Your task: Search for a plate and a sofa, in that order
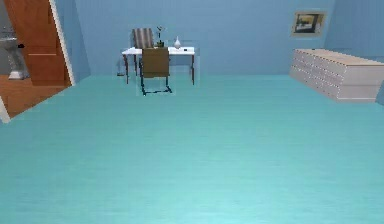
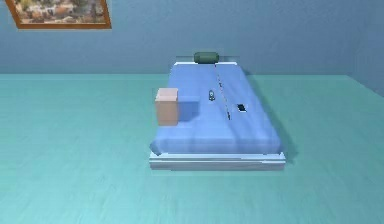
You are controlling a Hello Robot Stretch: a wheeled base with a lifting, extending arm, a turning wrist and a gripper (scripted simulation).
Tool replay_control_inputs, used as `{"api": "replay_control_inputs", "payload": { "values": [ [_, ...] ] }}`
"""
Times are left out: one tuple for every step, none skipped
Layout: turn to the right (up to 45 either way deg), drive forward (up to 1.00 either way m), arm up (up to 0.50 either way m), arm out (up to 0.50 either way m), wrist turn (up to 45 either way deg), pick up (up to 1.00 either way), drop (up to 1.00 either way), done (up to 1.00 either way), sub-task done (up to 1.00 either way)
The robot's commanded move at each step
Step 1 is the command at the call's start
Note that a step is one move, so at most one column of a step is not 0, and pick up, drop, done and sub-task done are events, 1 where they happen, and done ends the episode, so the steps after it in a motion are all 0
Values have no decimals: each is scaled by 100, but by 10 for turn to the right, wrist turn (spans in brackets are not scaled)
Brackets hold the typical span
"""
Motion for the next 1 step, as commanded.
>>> {"api": "replay_control_inputs", "payload": {
  "values": [
    [-360, 0, 0, 0, 0, 0, 0, 0, 0]
  ]
}}
